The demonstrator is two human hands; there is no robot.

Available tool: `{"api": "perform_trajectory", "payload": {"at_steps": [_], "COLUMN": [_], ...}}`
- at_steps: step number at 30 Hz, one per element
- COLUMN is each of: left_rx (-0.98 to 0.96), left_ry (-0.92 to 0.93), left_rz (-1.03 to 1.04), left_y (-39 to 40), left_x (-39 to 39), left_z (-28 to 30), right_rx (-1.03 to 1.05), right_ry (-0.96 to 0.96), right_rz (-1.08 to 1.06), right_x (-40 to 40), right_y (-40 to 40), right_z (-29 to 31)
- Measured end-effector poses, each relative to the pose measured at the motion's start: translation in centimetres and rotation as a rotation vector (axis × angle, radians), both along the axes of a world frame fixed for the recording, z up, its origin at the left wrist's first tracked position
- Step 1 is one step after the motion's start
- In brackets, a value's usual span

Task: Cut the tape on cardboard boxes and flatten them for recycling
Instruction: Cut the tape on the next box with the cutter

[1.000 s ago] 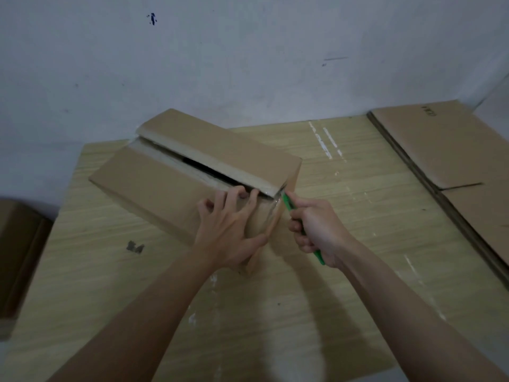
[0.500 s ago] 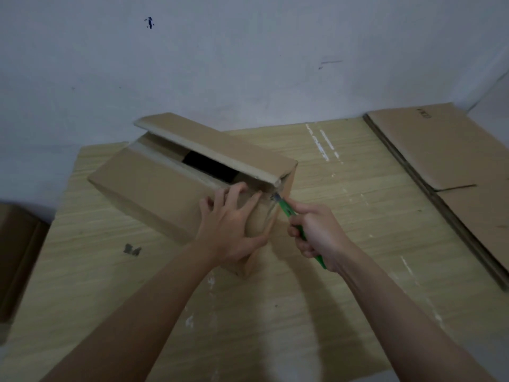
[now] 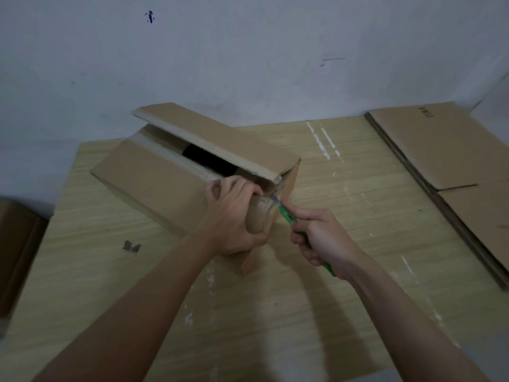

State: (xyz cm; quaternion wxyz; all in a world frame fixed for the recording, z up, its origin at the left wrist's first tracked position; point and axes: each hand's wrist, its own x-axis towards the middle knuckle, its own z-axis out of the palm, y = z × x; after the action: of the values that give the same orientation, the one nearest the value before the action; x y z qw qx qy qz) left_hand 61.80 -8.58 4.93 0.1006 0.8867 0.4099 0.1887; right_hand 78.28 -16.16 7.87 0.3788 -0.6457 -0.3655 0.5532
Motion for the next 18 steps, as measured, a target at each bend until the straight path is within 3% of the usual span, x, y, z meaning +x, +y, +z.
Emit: {"api": "perform_trajectory", "payload": {"at_steps": [18], "left_rx": [0.021], "left_ry": [-0.016], "left_rz": [0.017], "left_y": [-0.1], "left_x": [0.0], "left_z": [-0.1], "right_rx": [0.011], "right_ry": [0.049], "right_rz": [-0.034], "right_x": [0.6], "right_y": [-0.4], "right_z": [0.1]}}
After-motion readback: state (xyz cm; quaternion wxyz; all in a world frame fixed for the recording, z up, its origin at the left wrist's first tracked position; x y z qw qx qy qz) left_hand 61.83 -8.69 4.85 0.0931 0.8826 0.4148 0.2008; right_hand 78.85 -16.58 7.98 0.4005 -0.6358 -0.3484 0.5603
